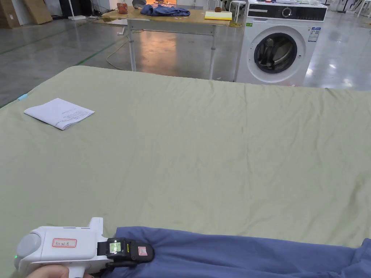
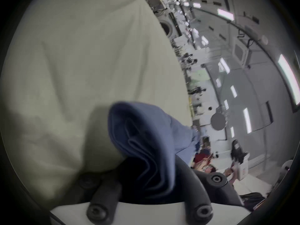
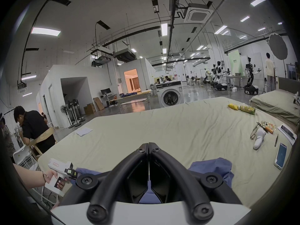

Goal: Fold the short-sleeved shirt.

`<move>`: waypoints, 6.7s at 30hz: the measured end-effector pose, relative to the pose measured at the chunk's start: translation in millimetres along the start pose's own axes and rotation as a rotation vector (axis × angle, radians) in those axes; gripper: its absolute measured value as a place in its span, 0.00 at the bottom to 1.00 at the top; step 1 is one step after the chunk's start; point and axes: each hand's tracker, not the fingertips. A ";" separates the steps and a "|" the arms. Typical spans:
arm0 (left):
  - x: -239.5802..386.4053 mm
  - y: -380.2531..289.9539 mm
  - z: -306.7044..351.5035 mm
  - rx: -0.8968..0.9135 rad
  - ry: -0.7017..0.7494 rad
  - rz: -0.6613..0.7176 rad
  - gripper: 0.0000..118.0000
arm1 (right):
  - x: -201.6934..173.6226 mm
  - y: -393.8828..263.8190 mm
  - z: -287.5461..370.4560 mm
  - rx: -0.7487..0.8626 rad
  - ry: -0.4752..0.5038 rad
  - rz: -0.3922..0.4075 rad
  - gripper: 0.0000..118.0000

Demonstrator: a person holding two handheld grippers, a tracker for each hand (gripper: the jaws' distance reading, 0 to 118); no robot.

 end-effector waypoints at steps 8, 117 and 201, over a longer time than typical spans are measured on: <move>66.9 -4.9 31.6 0.038 0.263 -0.240 0.00 | -13.6 7.6 1.8 -0.029 0.014 -0.018 0.00; 140.1 -21.1 24.9 -0.019 0.586 -0.368 0.01 | 15.7 -10.7 18.6 -0.137 0.057 -0.068 0.00; 232.2 -177.9 -4.7 1.026 0.666 -0.926 0.00 | 18.5 -30.1 26.7 0.275 -0.326 0.099 0.00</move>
